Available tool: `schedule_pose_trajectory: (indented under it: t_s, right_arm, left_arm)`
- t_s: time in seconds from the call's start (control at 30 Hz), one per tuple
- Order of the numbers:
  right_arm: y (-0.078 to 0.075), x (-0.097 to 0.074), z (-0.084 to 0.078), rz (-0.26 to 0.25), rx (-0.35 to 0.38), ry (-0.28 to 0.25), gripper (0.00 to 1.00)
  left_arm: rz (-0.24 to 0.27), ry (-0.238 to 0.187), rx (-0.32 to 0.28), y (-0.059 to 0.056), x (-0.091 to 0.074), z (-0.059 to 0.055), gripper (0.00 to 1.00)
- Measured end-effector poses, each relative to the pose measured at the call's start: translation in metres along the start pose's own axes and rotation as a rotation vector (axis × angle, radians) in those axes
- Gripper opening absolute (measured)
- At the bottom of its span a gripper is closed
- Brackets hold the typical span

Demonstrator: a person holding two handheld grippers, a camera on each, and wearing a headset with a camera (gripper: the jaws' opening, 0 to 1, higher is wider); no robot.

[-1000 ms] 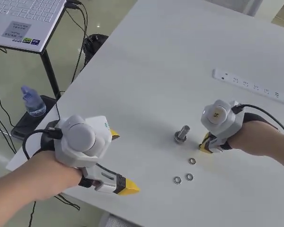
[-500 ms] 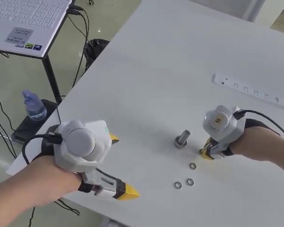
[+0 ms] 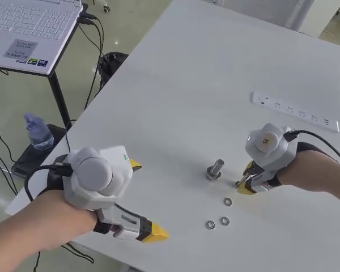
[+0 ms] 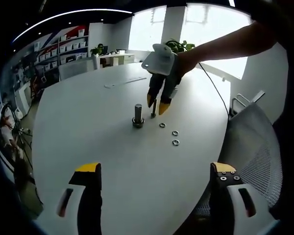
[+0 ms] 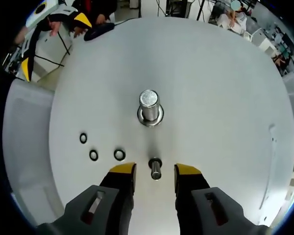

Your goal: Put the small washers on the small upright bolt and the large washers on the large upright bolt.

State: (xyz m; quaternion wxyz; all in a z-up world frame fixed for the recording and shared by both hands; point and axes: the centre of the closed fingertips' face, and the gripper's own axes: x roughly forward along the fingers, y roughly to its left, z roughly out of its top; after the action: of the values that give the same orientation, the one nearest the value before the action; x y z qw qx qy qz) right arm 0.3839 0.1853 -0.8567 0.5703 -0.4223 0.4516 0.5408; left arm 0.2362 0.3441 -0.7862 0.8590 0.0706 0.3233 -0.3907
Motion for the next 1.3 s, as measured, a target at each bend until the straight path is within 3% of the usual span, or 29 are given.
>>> schedule_pose_trajectory:
  t_s: [0.43,0.63,0.77,1.3]
  right_arm:
    - [0.011,-0.028,0.008,-0.021,0.003,-0.031,0.41]
    - [0.016,-0.035,0.013,-0.024,0.011,-0.047,0.43]
    - [0.02,-0.038,0.016,-0.024,0.016,-0.058,0.42]
    - [0.042,-0.035,0.012,-0.012,0.017,-0.072,0.41]
  left_arm:
    - [-0.004,-0.001,-0.013,-0.008,0.001,0.002,0.99]
    - [0.002,-0.029,-0.004,-0.01,0.001,0.015,1.0]
    - [0.004,-0.025,0.001,-0.01,0.002,0.017,1.0]
    - [-0.006,0.01,-0.002,-0.019,-0.001,0.002,0.95]
